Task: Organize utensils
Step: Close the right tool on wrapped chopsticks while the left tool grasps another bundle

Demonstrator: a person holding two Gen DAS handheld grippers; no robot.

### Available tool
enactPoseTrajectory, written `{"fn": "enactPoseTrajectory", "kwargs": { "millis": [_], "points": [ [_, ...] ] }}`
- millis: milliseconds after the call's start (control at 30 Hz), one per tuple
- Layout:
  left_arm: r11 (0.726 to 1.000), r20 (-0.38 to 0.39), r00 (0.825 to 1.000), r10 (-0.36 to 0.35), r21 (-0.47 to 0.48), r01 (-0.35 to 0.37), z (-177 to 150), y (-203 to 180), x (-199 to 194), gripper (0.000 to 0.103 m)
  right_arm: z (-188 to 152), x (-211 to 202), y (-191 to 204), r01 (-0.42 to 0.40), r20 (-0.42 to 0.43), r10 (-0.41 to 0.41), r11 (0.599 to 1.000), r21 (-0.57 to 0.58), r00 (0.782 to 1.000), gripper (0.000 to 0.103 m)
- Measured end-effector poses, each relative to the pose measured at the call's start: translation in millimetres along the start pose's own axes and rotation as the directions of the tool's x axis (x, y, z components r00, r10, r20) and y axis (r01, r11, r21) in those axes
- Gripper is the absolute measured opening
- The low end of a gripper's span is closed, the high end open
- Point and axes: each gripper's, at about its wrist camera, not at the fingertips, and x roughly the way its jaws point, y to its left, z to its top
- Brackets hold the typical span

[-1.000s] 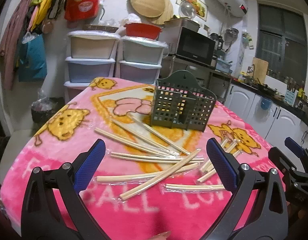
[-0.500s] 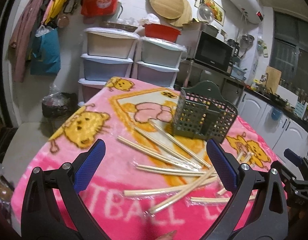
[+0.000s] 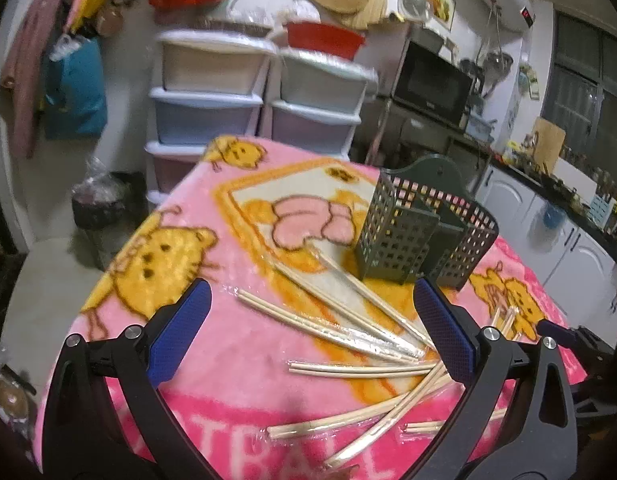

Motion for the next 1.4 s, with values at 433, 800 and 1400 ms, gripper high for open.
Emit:
{"fn": "enactPoseTrajectory", "kwargs": {
  "millis": [433,800,1400],
  "points": [
    [0.992,-0.210,0.971,-0.112,-0.076,0.098,-0.5,45.3,70.3,0.093,1.4,54.5,-16.0,-0.077,-0.165,0.090,0.993,0.084,0.982,0.072],
    [0.982,-0.308,0.945,-0.111,-0.178,0.058,1.4,76.1,119.0,0.078,8.4,79.4,-32.8,-0.143,-0.241,0.181,0.976,0.166,0.953,0.060],
    [0.997,-0.342,0.940,-0.008,-0.073,-0.018,9.2,71.1,143.8,0.028,14.9,75.3,-45.1,-0.225,-0.201,0.282,0.937,0.266,0.938,0.012]
  ]
}}
